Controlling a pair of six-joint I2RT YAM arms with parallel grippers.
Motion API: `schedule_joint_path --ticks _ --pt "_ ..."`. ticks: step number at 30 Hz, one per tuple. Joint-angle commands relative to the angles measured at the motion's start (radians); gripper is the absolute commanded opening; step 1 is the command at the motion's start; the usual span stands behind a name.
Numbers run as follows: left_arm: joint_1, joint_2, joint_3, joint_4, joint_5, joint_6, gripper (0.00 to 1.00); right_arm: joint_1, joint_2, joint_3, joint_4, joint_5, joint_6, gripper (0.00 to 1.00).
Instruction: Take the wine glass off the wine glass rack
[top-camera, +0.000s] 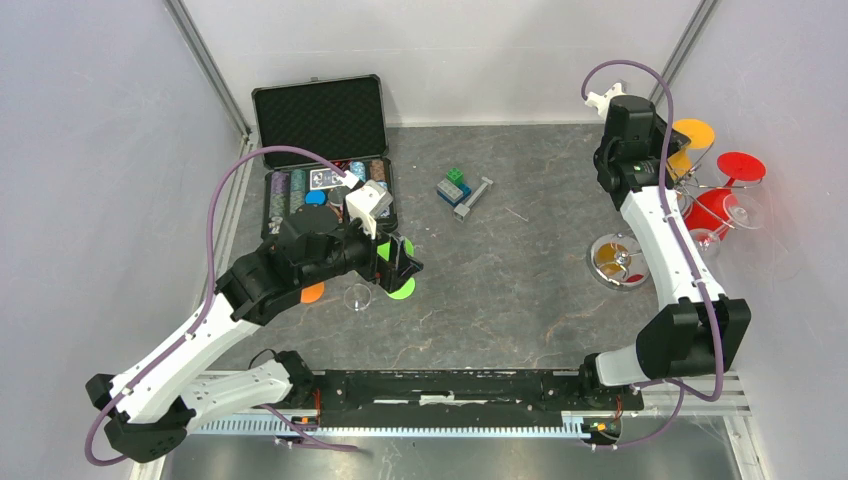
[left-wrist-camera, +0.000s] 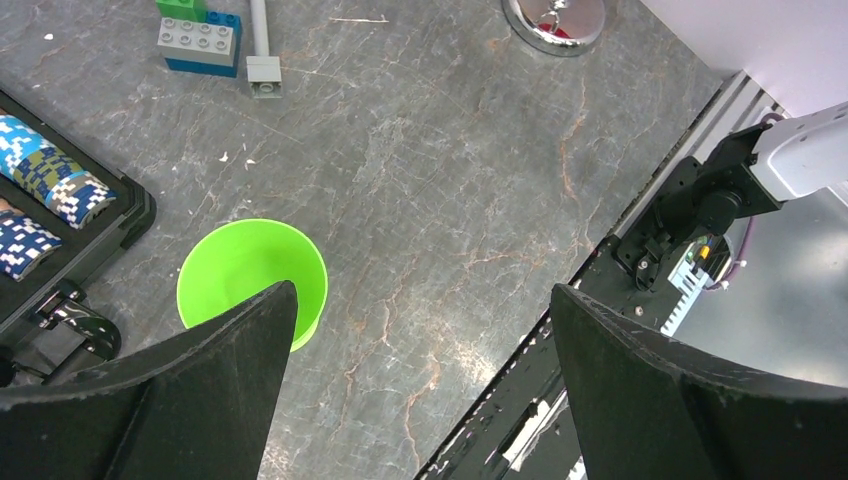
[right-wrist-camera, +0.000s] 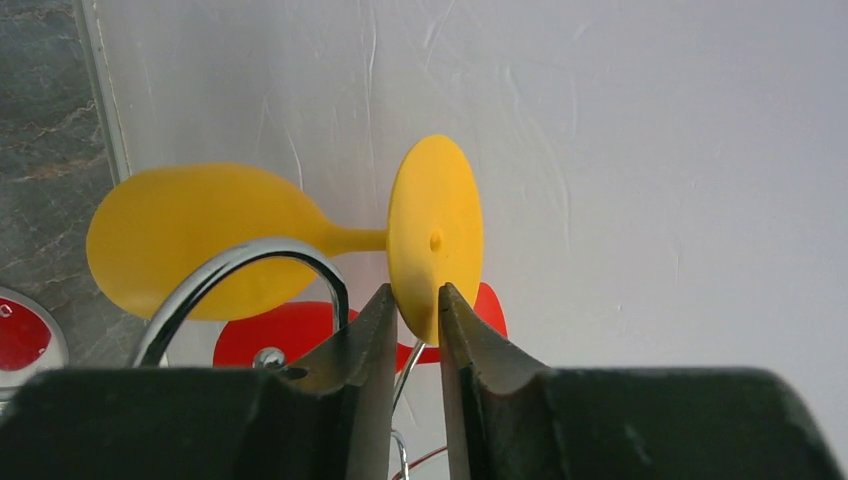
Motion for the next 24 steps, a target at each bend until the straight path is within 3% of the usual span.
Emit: schedule_joint_path --ticks 1,12,18,24 --pt "-0.003 0.001 -0.002 0.040 -0.022 0.006 1.00 0.000 0.004 -0.026 0.078 0.038 -0.034 0.25" --pt "-0.003 -0.002 -0.007 0.045 -0.028 0.003 1.00 0.019 0.003 -0.037 0.156 0.128 -0.130 0.00" --pt "-0.003 -0.004 -0.012 0.049 -0.033 0.000 1.00 0.022 0.000 -0.037 0.269 0.173 -0.268 0.00" --pt "-0.003 -0.010 -0.015 0.051 -0.034 -0.003 1.00 0.021 0.014 0.002 0.320 0.163 -0.303 0.00"
